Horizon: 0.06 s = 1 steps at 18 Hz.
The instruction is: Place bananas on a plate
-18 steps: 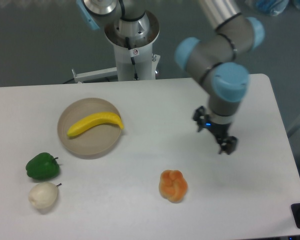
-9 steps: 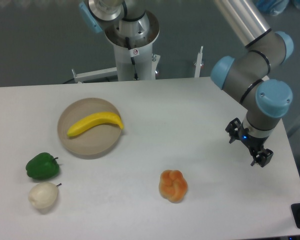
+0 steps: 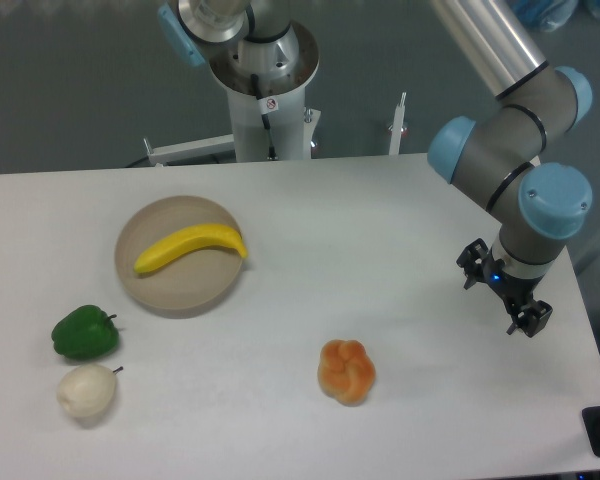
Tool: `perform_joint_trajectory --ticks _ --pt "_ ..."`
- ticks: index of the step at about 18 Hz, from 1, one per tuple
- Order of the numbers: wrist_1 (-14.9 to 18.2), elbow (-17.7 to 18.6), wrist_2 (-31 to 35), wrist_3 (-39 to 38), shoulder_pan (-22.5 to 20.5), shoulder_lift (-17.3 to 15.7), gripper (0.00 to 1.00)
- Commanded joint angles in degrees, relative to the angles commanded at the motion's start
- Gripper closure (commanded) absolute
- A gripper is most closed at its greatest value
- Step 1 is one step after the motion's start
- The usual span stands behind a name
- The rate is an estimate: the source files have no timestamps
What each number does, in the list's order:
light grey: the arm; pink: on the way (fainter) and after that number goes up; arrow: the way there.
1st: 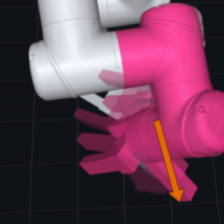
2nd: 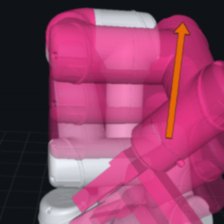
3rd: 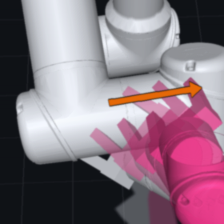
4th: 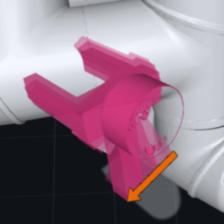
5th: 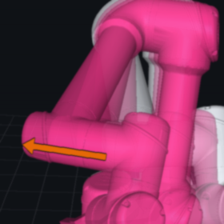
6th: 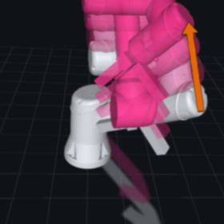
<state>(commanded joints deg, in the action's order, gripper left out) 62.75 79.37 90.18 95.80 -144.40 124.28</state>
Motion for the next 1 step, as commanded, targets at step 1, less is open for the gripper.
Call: perform_joint_trajectory --ticks 1 --pt "0.0 0.0 0.0 0.0 0.0 0.0 0.0"
